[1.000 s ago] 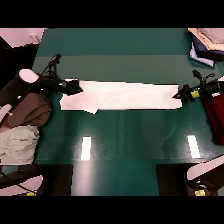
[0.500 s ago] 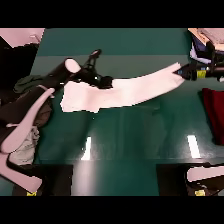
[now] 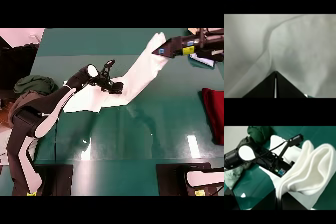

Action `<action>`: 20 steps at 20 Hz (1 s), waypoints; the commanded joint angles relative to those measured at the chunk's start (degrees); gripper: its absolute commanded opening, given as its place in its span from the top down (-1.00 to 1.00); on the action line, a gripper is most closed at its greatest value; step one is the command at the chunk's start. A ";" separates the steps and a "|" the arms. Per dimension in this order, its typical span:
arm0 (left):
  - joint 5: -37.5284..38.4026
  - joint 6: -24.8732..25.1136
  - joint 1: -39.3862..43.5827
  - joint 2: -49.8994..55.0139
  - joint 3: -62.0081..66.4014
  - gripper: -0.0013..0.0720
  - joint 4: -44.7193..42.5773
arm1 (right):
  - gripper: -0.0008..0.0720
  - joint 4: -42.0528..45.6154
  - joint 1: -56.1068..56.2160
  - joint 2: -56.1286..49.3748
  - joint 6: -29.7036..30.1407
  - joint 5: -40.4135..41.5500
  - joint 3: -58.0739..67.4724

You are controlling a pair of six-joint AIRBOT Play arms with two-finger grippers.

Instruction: Fold the shirts.

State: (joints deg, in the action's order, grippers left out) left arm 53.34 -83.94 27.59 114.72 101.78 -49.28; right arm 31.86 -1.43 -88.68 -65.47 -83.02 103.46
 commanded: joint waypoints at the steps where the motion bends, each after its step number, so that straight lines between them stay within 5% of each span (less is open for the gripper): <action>1: 0.35 -0.33 -0.85 0.79 0.48 0.88 -0.50 | 0.95 3.98 6.27 0.09 -1.60 2.45 3.78; 9: 12.96 -0.02 -4.81 0.42 9.90 0.89 -1.75 | 0.95 3.74 13.22 -1.40 -1.60 8.46 4.00; 14: 20.72 -4.83 -10.73 -4.94 19.28 0.89 -19.19 | 0.95 3.74 18.34 -6.05 -1.57 11.50 4.00; 20: 26.56 -3.26 -22.58 -20.35 19.21 0.88 -28.72 | 0.95 3.67 25.73 -10.91 -0.79 21.59 4.00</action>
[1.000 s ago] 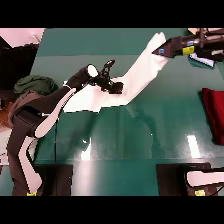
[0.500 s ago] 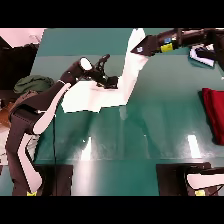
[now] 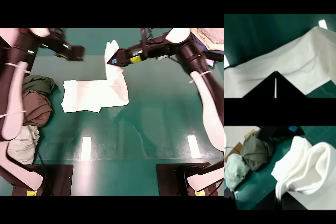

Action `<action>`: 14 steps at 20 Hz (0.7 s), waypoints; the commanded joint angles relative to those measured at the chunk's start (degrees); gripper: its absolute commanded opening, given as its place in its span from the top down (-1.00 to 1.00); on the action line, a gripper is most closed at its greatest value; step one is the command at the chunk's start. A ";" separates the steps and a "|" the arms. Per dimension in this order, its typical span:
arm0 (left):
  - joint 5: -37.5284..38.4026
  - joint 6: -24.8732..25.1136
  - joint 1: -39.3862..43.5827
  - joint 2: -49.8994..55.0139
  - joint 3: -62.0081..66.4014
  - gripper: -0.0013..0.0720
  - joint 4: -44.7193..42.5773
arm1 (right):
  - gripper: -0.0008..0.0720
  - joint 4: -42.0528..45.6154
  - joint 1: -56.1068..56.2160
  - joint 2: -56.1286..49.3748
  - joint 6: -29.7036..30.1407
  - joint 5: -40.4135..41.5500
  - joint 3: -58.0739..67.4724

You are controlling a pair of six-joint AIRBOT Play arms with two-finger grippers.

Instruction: Fold the shirts.

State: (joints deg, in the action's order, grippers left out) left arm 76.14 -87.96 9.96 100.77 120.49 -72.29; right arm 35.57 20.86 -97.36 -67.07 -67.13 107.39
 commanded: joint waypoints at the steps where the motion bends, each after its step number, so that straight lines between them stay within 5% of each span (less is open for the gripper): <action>1: 4.68 1.42 -6.38 -8.26 0.50 0.88 -6.01 | 0.95 -0.04 4.61 -3.02 1.86 7.50 0.07; 8: 6.36 1.42 -10.40 -15.08 -3.21 0.88 -6.38 | 0.93 0.13 16.15 -16.44 5.18 18.14 10.19; 9: 6.67 1.42 -10.40 -15.10 -3.85 0.88 -6.38 | 0.64 0.11 17.79 -19.30 5.18 18.12 13.11; 11: 7.15 1.40 -10.40 -15.08 -4.37 0.88 -6.29 | -0.46 0.13 19.89 -21.62 5.18 18.95 13.42; 14: 7.04 1.42 -10.40 -15.10 -4.48 0.88 -6.27 | -0.55 0.79 17.55 -17.62 5.16 17.73 6.29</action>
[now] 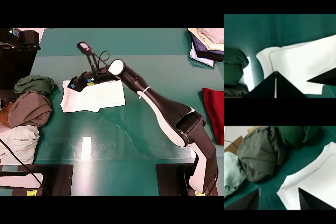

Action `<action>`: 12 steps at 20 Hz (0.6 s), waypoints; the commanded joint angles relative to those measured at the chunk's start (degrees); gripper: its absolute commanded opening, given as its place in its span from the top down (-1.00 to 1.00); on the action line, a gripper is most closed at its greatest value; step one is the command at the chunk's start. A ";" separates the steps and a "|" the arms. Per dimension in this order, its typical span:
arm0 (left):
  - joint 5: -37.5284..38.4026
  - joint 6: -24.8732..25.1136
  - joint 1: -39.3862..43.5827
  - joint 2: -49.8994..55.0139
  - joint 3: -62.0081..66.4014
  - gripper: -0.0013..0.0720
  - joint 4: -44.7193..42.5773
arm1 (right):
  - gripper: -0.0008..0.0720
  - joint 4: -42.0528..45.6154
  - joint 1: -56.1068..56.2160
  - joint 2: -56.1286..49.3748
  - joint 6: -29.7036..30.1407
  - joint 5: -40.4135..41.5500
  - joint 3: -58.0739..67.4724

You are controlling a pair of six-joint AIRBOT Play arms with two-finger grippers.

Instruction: Fold the shirts.

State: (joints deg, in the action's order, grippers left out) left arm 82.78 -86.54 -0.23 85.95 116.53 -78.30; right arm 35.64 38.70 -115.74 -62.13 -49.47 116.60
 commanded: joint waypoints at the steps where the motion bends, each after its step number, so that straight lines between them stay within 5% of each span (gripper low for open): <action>1: 0.50 0.00 -0.22 -0.31 -0.52 0.88 -0.24 | -0.55 1.11 -2.36 2.60 0.02 -2.21 -4.94; 5: 0.37 0.00 -0.22 -0.31 -0.52 0.88 -0.09 | -0.55 4.59 -14.51 9.66 -3.08 -13.03 -13.46; 12: 0.15 0.02 -0.22 -0.31 -0.55 0.88 1.42 | -0.69 7.34 -32.04 11.23 -10.16 -19.82 -27.58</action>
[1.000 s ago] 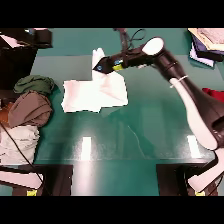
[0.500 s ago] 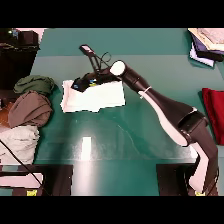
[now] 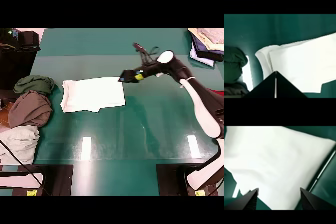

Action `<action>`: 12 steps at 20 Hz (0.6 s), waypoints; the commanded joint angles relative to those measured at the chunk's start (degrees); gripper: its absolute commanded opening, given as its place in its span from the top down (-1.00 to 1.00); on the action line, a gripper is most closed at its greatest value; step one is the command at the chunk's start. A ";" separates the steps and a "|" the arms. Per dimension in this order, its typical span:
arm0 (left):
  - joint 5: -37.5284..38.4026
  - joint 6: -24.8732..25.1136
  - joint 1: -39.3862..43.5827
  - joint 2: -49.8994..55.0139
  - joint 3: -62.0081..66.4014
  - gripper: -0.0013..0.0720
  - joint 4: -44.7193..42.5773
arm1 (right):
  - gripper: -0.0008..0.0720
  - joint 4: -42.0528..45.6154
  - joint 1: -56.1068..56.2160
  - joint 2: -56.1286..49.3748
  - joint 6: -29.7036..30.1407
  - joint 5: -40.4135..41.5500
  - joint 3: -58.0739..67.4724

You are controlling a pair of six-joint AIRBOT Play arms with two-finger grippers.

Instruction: Fold the shirts.

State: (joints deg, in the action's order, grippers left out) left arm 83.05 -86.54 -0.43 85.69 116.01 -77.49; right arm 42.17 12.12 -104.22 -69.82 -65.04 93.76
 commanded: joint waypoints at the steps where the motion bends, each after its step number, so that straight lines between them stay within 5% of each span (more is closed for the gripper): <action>1: -0.13 0.02 -0.02 -0.04 -0.02 0.88 0.63 | -0.69 0.13 -5.68 -1.33 -2.78 -4.90 -5.53; 12: 0.11 1.51 -0.02 -0.04 -0.02 0.88 0.79 | -0.65 -20.06 6.45 -10.95 0.39 7.52 -4.20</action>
State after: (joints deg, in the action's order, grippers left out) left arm 83.09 -85.43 -0.43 85.69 116.01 -76.71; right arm 26.79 15.16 -113.12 -70.74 -61.82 88.47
